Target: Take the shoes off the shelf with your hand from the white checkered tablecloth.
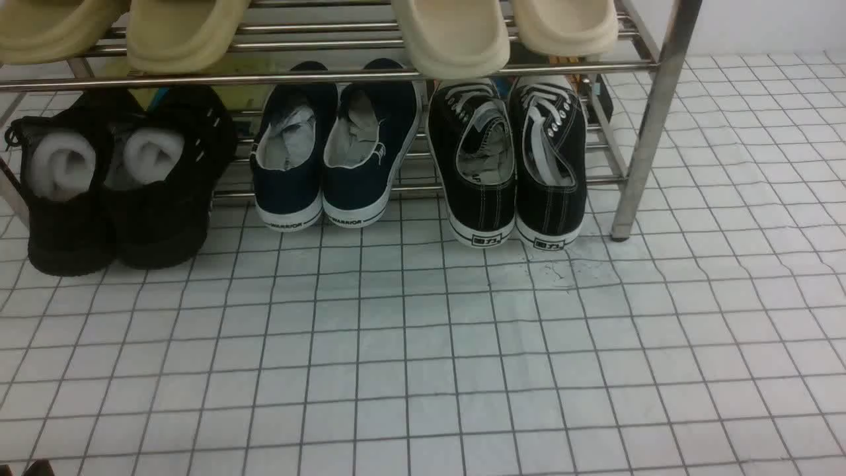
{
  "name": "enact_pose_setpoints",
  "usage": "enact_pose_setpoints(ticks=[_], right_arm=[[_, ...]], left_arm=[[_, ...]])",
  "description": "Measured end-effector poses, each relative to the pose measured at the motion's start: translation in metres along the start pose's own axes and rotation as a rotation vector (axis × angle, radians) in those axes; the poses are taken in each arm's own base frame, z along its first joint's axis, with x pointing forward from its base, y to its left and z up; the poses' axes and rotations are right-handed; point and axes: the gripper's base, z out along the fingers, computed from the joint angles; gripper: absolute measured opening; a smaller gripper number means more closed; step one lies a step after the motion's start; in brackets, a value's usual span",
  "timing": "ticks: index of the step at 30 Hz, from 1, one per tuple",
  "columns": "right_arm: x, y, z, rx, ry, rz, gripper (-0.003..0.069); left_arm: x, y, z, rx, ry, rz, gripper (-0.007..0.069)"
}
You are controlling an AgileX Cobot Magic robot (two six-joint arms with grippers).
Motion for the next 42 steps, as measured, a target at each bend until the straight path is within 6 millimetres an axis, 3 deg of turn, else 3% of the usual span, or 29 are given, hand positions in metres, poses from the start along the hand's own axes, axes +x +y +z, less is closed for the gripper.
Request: enact_pose_setpoints(ticks=[37, 39, 42], right_arm=[[0.0, 0.0, 0.0, 0.0, 0.0, 0.002, 0.0239], [-0.0005, 0.0015, 0.0, -0.016, -0.005, 0.077, 0.0239], [-0.0018, 0.0081, 0.0, -0.093, -0.011, 0.369, 0.0239]], left_arm=[[0.0, 0.0, 0.0, 0.0, 0.0, 0.0, 0.024], [0.0, 0.0, 0.0, 0.0, 0.0, 0.0, 0.024], [0.0, 0.0, 0.0, 0.0, 0.0, 0.0, 0.024]])
